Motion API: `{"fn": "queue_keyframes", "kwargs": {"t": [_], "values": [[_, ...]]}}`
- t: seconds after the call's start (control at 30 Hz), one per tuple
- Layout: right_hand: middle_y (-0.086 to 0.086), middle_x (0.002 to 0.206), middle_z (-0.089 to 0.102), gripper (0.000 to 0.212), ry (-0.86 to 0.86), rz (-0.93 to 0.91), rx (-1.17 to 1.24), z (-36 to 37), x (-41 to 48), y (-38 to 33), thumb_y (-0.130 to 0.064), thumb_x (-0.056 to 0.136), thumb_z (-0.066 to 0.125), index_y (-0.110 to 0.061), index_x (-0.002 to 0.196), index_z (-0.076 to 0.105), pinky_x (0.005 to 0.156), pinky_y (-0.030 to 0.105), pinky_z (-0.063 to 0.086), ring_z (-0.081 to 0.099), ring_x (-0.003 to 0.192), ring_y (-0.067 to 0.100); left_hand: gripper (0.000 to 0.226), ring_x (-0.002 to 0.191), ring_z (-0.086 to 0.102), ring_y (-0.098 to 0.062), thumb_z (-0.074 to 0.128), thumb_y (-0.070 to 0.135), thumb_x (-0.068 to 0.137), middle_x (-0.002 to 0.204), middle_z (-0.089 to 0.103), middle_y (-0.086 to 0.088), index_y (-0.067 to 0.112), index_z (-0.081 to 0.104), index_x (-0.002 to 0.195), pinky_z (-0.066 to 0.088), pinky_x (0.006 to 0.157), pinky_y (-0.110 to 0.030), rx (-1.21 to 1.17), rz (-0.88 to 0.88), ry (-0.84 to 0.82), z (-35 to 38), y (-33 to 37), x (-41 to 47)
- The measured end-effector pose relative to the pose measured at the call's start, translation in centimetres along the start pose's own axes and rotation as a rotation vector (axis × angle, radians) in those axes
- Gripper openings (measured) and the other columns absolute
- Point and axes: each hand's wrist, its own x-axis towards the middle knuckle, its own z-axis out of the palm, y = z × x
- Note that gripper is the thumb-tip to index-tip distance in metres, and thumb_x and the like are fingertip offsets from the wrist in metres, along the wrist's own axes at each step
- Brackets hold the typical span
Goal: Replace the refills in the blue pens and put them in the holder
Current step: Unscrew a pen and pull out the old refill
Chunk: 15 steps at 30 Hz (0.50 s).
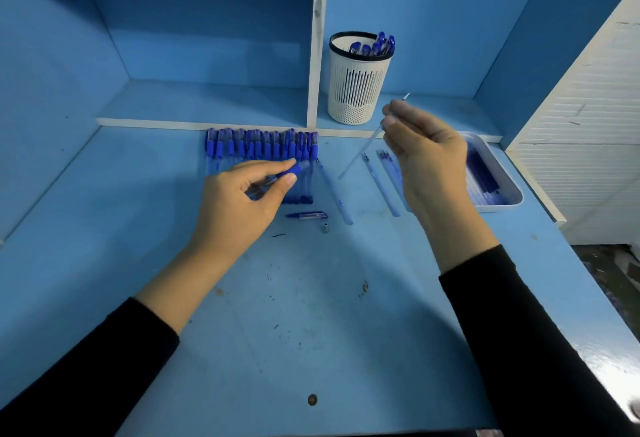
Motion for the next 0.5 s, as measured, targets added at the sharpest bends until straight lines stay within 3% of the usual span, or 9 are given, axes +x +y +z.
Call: {"fn": "queue_keyframes", "kwargs": {"t": [0.13,0.23,0.4,0.5], "values": [[0.002,0.095,0.075,0.023,-0.221,0.098,-0.493,-0.8,1.9,0.9,0.003,0.083,0.068,-0.009,0.102,0.074,0.083,0.020,0.053,0.064,0.083,0.009,0.021,0.075,0.063,0.004,0.074,0.013,0.087,0.096,0.071,0.011,0.014,0.075,0.107,0.048,0.075,-0.008,0.042,0.069,0.035,-0.1,-0.5,0.7],[-0.004,0.096,0.074,0.022,-0.349,0.074,-0.767,-0.8,1.9,1.6,-0.002,0.084,0.070,-0.013,0.103,0.075,0.089,0.018,0.051,0.067,0.085,0.002,0.019,0.084,0.065,0.003,0.075,0.011,0.085,0.099,0.069,0.014,0.009,0.075,0.104,0.049,0.081,-0.010,0.098,0.210,0.007,0.4,-0.9,1.0],[-0.004,0.100,0.072,0.017,-0.342,0.003,-1.081,-0.1,2.2,2.3,-0.014,0.086,0.070,-0.018,0.101,0.076,0.074,0.018,0.050,0.066,0.084,0.010,0.019,0.094,0.063,0.009,0.075,0.010,0.084,0.101,0.069,0.007,0.005,0.075,0.102,0.048,0.087,-0.010,0.104,0.320,-0.010,1.0,-1.4,1.7],[0.004,0.103,0.073,0.018,-0.321,-0.075,-1.164,0.0,2.1,2.7,-0.013,0.086,0.070,-0.013,0.103,0.075,0.067,0.001,0.037,0.058,0.085,0.006,0.020,0.093,0.065,0.005,0.076,0.009,0.083,0.101,0.070,0.006,0.004,0.075,0.103,0.050,0.086,-0.012,0.091,0.313,-0.011,1.1,-1.8,1.9]]}}
